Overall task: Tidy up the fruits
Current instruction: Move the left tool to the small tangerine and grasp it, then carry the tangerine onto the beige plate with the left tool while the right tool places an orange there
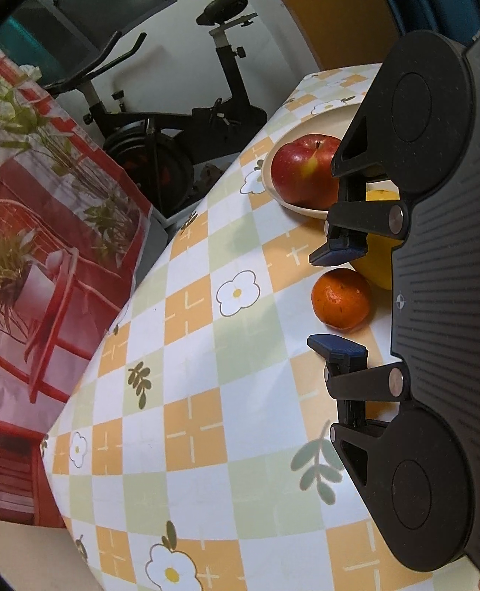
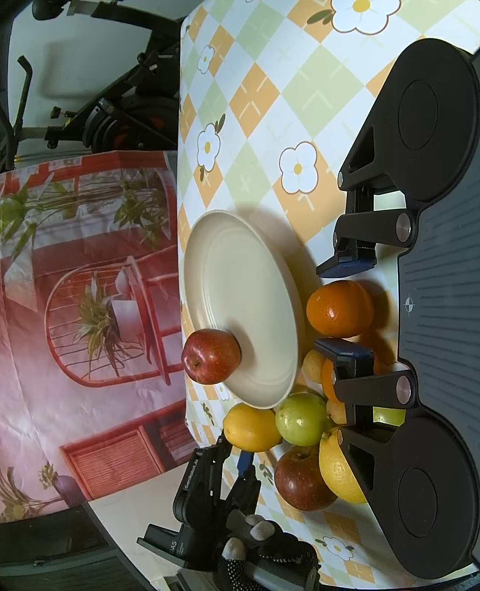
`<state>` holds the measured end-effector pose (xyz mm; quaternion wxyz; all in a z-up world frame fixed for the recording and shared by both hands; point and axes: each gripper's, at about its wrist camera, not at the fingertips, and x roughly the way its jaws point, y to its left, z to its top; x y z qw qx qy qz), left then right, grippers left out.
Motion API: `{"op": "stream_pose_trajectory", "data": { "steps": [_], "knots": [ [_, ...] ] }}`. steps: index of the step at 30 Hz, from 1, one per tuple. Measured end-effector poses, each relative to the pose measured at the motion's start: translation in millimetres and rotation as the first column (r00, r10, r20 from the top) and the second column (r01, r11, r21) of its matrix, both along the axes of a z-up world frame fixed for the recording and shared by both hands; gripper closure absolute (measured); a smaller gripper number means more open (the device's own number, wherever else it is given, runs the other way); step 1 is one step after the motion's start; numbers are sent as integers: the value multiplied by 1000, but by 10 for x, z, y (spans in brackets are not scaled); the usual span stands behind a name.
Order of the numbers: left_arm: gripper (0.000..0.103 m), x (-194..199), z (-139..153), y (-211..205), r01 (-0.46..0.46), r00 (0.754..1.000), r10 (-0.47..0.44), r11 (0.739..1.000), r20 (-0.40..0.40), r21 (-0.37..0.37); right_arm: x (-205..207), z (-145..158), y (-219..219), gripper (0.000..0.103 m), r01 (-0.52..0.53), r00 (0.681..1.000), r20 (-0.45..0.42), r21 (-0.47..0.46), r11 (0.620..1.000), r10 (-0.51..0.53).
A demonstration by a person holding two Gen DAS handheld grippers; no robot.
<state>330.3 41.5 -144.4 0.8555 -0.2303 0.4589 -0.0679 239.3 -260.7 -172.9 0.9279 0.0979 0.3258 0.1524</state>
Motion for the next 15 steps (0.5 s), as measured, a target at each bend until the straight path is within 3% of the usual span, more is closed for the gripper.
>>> {"op": "stream_pose_trajectory", "data": {
  "steps": [4,15],
  "knots": [
    [69,-38,25,15,1,1000,-1,1000,8,13,-3,3,2,72,-2,1000,2,3,1000,2],
    [69,-294,401,107,13,991,-17,999,129,34,-72,19,7,72,19,999,33,10,1000,-19]
  ]
}}
